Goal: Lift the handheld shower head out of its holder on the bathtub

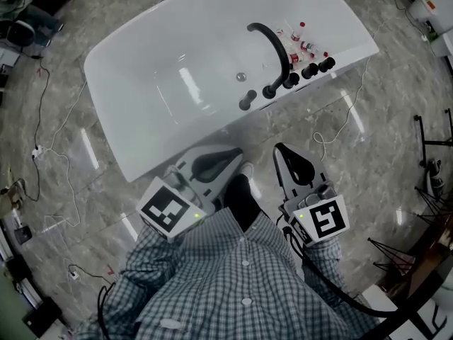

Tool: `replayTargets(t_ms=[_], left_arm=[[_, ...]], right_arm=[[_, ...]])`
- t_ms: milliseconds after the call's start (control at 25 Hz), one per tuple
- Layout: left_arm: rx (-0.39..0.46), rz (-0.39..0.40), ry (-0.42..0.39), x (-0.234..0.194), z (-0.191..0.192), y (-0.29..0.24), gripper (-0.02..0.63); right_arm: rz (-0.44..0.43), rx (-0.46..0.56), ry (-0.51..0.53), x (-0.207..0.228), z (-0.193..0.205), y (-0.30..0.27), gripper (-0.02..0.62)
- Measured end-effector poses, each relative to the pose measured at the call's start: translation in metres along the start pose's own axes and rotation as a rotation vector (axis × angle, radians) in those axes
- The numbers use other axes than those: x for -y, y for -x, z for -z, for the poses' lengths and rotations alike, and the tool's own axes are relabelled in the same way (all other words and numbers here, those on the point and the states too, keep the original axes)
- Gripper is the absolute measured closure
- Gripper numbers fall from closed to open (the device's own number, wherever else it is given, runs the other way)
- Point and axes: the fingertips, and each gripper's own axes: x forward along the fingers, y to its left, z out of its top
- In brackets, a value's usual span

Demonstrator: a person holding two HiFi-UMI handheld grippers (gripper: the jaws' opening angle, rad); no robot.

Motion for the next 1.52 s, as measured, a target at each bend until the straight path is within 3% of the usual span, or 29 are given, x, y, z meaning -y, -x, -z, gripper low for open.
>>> replayTargets(t_ms=[320, 520, 720, 1000, 1280, 1520], left_arm=[[0.006, -0.107, 0.031, -0.047, 0.001, -0.037, 0.597], [-0.015, -0.117, 0.027, -0.059, 0.017, -0.049, 0.597], [-0.022, -0.128, 0.070, -0.082, 0.031, -0.053, 0.597], [-0.081, -0.092, 0.062, -0.114, 0.060, -0.063, 0.597], [-0.109, -0.077, 0.077, -0.144, 0.100, -0.078, 0.597], [-0.137, -0.073, 0.055, -0.170, 0.131, -0.089, 0.597]], right_arm=[[-0.126, -0.049, -0.002, 0.031, 0.014, -0.052, 0.577], [-0.176, -0.043, 0.099, 0.038, 0.026, -0.076, 0.577], [-0.126, -0.155, 0.016, 0.053, 0.050, -0.096, 0.577], [-0.106, -0.159, -0.004, 0.063, 0.077, -0.130, 0.577], [-0.049, -0.231, -0.029, 0.081, 0.122, -0.159, 0.577], [-0.038, -0.200, -0.025, 0.091, 0.155, -0.182, 0.575]])
